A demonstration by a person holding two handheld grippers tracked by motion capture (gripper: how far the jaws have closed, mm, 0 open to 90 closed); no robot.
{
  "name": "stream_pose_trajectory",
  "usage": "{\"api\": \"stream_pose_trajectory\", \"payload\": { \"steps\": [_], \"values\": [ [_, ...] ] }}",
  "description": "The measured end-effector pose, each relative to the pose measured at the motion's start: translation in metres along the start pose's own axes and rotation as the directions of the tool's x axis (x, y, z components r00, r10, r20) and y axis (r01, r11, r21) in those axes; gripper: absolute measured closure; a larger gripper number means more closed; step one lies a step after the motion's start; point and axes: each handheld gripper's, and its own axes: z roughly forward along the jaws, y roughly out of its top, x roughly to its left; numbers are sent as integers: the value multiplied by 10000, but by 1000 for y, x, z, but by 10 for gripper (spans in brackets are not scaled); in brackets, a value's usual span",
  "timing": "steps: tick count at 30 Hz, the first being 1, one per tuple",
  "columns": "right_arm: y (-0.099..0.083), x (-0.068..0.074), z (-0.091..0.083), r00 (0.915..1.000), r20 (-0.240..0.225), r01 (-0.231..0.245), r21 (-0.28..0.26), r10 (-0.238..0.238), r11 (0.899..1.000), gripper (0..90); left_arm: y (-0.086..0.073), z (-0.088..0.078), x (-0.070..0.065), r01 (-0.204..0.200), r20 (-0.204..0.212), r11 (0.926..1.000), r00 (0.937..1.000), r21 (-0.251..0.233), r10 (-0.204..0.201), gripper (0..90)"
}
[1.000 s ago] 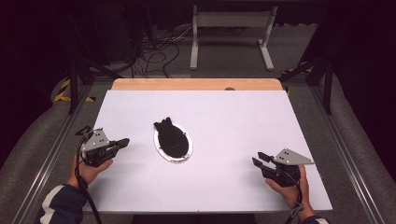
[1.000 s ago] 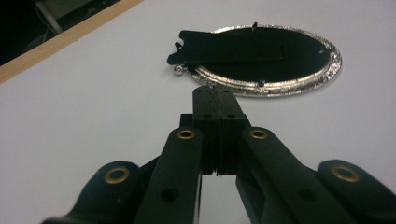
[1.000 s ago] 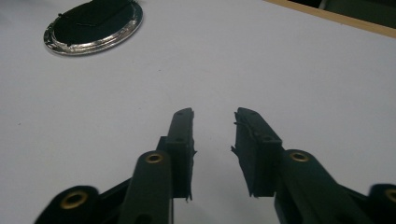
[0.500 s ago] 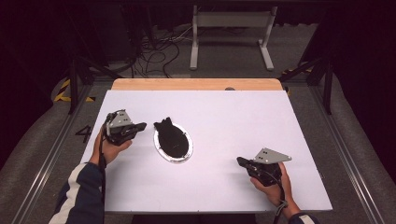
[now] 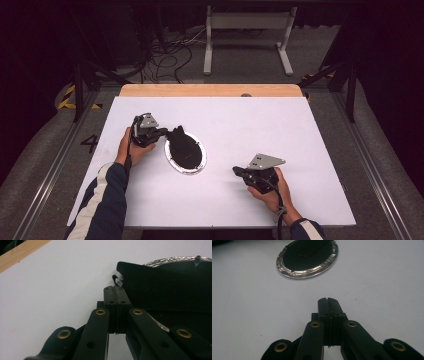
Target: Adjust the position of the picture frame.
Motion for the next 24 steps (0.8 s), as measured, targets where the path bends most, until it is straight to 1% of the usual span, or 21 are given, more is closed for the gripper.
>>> {"api": "stream_pose_trajectory", "payload": {
  "steps": [1,2,5,6,7,8,9,10,11,12,13,15,16,17,18,19,20,21,22,23,24],
  "values": [
    [2,3,5,9999,-44,114,38,-114,9999,900,-1,1,2,161,-37,9998,9999,-66,-161,900],
    [5,6,9,9996,-51,268,89,-268,9996,900,-1,1,2,161,-37,9998,9999,-66,-161,900],
    [9,10,15,9989,-63,467,133,-466,9988,900,-4,-1,5,293,-420,9996,9987,-33,-295,900],
    [13,13,21,9983,38,588,238,-589,9980,900,-5,-5,10,442,-742,9990,9962,-64,-446,900],
    [13,14,22,9980,117,617,311,-620,9976,900,-6,-8,12,518,-1003,9987,9936,-25,-518,900],
    [14,15,24,9975,216,668,364,-676,9971,900,-7,-13,16,683,-978,9975,9927,-208,-700,900],
    [13,14,24,9980,213,593,410,-602,9974,900,-8,-16,18,767,-953,9966,9923,-301,-792,900],
    [12,14,25,9982,205,546,415,-555,9976,900,-8,-16,18,767,-953,9966,9923,-301,-792,900],
    [12,12,25,9986,207,470,413,-479,9980,900,-9,-19,21,861,-1034,9957,9906,-346,-893,900],
    [11,11,25,9989,210,401,402,-409,9984,900,-9,-23,23,1016,-951,9939,9899,-425,-1053,900],
    [11,10,26,9993,176,334,380,-341,9987,900,-8,-23,23,1075,-836,9927,9902,-556,-1119,900],
    [11,10,27,9993,174,326,404,-333,9987,900,-5,-23,18,1043,-466,9913,9930,-805,-1082,900],
    [12,10,28,9991,214,365,422,-375,9984,900,-2,-21,14,822,-376,9928,9956,-866,-857,900],
    [13,11,29,9983,281,493,453,-506,9978,900,1,-19,10,698,-332,9939,9968,-852,-728,900],
    [13,11,29,9983,281,493,453,-506,9978,900,1,-19,10,698,-332,9939,9968,-852,-728,900],
    [14,13,29,9976,325,601,508,-618,9969,900,6,-15,8,879,44,9943,9961,-612,-877,900],
    [16,14,31,9976,284,617,505,-632,9968,900,12,-12,7,876,-39,9937,9961,-692,-881,900],
    [17,16,33,9976,204,644,479,-655,9968,900,15,-10,5,691,-112,9950,9975,-726,-701,900],
    [19,17,35,9976,143,669,458,-676,9967,900,19,-7,3,622,2,9965,9981,-557,-623,900],
    [20,18,38,9976,71,687,467,-691,9965,900,21,-2,2,700,58,9969,9975,-367,-699,900],
    [21,20,42,9975,-45,711,443,-710,9965,900,22,2,1,657,-40,9976,9978,-217,-658,900]
  ]
}}
